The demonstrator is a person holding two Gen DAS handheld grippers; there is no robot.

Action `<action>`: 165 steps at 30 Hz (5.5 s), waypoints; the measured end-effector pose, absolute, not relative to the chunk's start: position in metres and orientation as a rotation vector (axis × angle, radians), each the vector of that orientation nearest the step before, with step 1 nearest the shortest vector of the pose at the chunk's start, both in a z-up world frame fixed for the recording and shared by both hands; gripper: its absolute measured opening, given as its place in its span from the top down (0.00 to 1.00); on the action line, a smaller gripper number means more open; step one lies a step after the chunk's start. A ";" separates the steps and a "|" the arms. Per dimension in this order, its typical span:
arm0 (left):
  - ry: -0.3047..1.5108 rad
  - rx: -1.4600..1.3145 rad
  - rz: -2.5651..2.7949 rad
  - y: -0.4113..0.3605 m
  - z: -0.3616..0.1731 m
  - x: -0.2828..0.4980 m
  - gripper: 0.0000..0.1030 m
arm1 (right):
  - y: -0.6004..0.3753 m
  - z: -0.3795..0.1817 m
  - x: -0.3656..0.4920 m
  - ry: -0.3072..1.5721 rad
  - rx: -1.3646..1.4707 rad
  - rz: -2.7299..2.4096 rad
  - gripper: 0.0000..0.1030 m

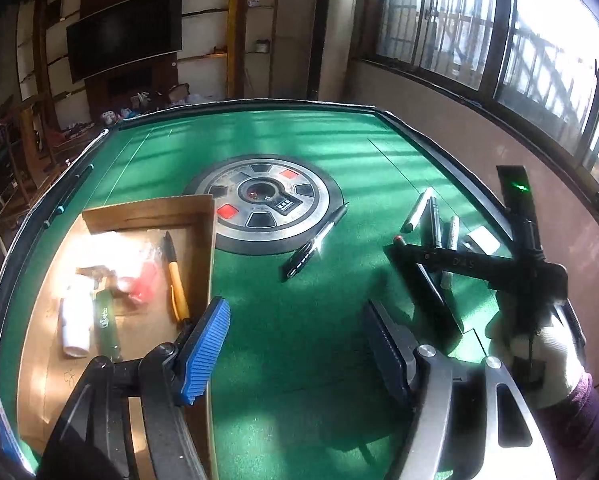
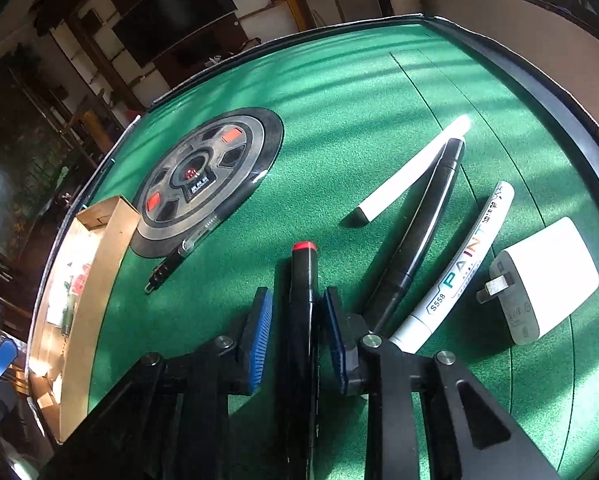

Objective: Organize rigid objects
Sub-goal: 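Grasp the black ballpoint pen with the left gripper while the right gripper grasps the red-capped black marker, then carry the pen into the box and release it while the right gripper drops the marker in, then grasp the white marker with the right gripper and lift it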

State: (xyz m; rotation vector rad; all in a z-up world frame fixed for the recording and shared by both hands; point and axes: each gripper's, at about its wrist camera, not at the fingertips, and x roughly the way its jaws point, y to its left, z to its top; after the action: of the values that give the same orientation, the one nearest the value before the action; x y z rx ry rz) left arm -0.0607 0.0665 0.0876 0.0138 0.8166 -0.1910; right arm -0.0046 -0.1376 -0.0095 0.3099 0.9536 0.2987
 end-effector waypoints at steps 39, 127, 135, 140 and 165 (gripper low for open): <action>0.873 -0.069 -0.266 0.047 0.049 -0.044 0.91 | -0.153 -0.002 -0.003 0.856 0.359 0.358 0.63; 0.640 -0.164 -0.150 0.084 0.082 -0.188 0.32 | -0.154 0.074 -0.053 0.614 0.068 0.069 0.13; 0.655 -0.168 -0.185 0.076 0.077 -0.189 0.31 | -0.242 0.063 -0.007 0.784 0.254 -0.012 0.15; 0.658 -0.173 -0.176 0.076 0.076 -0.189 0.31 | -0.233 0.043 0.038 0.907 0.249 -0.007 0.35; 0.711 -0.218 -0.168 0.084 0.063 -0.177 0.31 | -0.105 -0.002 0.079 1.162 0.155 0.104 0.88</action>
State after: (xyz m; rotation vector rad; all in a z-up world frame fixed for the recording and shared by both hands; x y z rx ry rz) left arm -0.1772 0.0840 0.0626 -0.2182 0.7108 -0.1681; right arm 0.0789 -0.1053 -0.0021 0.1552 1.1616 0.1037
